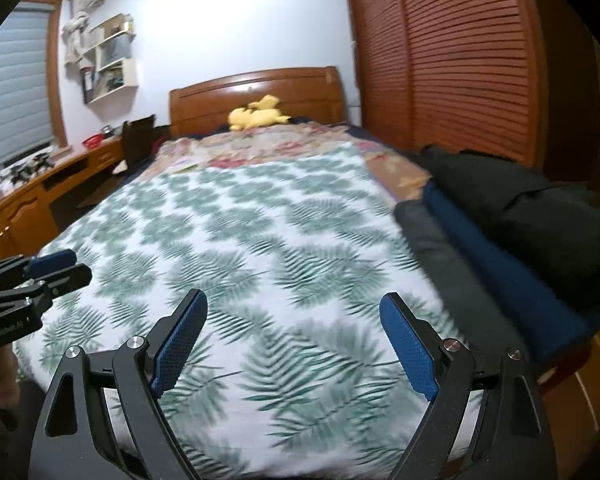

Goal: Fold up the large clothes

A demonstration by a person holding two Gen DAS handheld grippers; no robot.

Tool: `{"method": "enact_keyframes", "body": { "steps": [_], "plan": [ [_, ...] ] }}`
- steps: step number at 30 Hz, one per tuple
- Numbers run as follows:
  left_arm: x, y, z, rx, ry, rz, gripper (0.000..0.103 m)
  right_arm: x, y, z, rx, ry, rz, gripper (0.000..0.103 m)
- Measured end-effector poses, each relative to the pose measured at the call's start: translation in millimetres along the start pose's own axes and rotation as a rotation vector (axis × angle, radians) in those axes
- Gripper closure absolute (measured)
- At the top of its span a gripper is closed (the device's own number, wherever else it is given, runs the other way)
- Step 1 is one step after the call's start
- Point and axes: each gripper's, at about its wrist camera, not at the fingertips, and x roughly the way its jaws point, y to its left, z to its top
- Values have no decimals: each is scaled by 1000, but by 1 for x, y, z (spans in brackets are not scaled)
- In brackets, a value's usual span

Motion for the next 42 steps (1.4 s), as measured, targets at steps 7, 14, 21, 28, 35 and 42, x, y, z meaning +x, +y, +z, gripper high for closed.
{"method": "enact_keyframes", "body": {
  "steps": [7, 14, 21, 28, 35, 42],
  "plan": [
    [-19, 47, -37, -61, 9, 87, 61, 17, 50, -18, -37, 37, 71, 13],
    [-44, 85, -62, -145, -9, 151, 61, 29, 91, -31, -66, 53, 131, 13],
    [-94, 101, -63, -182, -55, 187, 61, 8, 127, -28, -82, 22, 187, 13],
    [-144, 103, -52, -169, -125, 216, 61, -30, 155, -13, -101, -39, 235, 13],
    [-174, 107, -47, -180, -183, 234, 60, -61, 171, 1, -108, -112, 271, 13],
    [-186, 108, -49, -192, -204, 256, 59, -91, 170, 9, -128, -186, 256, 13]
  ]
}}
